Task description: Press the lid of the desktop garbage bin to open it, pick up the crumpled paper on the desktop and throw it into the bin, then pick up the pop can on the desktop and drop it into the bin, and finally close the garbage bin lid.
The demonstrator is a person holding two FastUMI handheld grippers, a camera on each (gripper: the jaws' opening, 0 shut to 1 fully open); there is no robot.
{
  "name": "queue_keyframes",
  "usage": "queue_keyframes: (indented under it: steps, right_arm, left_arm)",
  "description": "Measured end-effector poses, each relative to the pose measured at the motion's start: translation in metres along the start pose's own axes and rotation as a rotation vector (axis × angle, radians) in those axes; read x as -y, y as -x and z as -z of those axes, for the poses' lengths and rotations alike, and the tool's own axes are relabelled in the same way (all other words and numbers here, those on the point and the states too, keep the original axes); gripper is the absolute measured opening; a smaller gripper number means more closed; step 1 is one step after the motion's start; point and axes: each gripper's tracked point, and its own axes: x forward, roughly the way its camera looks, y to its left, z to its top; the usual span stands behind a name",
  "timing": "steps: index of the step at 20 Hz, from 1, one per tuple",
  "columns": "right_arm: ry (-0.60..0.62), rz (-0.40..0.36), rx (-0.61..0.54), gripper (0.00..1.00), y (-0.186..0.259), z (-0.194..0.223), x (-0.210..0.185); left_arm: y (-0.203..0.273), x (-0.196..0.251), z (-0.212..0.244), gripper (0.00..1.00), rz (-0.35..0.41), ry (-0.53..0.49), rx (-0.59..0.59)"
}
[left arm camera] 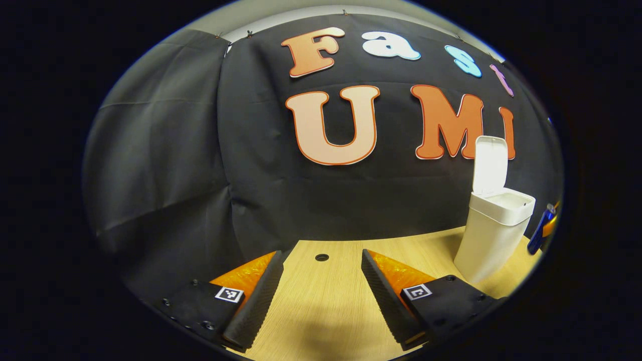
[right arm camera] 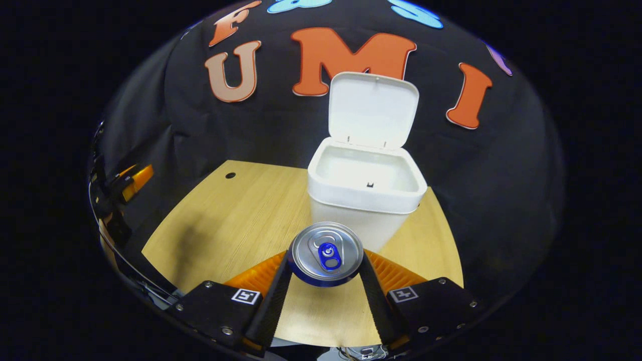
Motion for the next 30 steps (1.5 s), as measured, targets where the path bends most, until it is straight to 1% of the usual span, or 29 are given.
queue_keyframes:
  steps: [3,6,7,8,10,13,17,19,22,24,26,27,30]
  right_arm:
    - [0.031,0.044,0.055,0.78,0.016,-0.039,0.021]
    - [0.037,0.064,0.155,0.78,0.026,-0.089,0.036]
    - [0.046,0.072,0.181,0.78,0.026,-0.103,0.038]
    - [0.056,0.086,0.201,0.78,0.026,-0.114,0.040]
    - [0.073,0.095,0.227,0.78,0.020,-0.137,0.047]
    - [0.084,0.100,0.234,0.78,0.000,-0.152,0.047]
    - [0.102,0.126,0.230,0.78,-0.033,-0.161,0.058]
    - [0.093,0.159,0.202,0.78,-0.054,-0.160,0.070]
    - [0.096,0.184,0.168,0.79,-0.086,-0.154,0.078]
    - [0.082,0.221,0.121,0.80,-0.105,-0.141,0.099]
    - [0.039,0.232,0.080,0.80,-0.116,-0.125,0.116]
    - [0.016,0.233,0.063,0.81,-0.118,-0.119,0.113]
    - [-0.018,0.241,0.037,0.83,-0.125,-0.104,0.122]
  left_arm:
    - [-0.001,0.002,-0.001,0.99,0.002,-0.003,0.001]
    - [-0.002,-0.002,0.001,0.99,-0.001,0.001,0.000]
    - [-0.003,-0.002,0.001,0.96,-0.001,0.002,-0.002]
    - [-0.004,-0.003,0.002,0.99,-0.002,0.003,-0.003]
    - [-0.004,-0.005,0.000,0.99,-0.005,0.002,-0.002]
    - [-0.006,-0.010,0.001,0.99,-0.016,0.002,-0.002]
    - [-0.009,-0.017,0.002,0.99,-0.029,0.007,-0.005]
    - [-0.009,-0.023,0.002,0.99,-0.038,0.003,-0.008]
    - [-0.009,-0.028,0.001,0.99,-0.048,0.000,-0.005]
    - [-0.010,-0.030,0.002,0.99,-0.052,0.000,-0.010]
    - [-0.010,-0.032,0.002,0.99,-0.058,-0.002,-0.008]
    - [-0.010,-0.035,0.002,0.99,-0.065,-0.005,-0.009]
    - [-0.010,-0.039,0.002,1.00,-0.077,-0.008,-0.010]
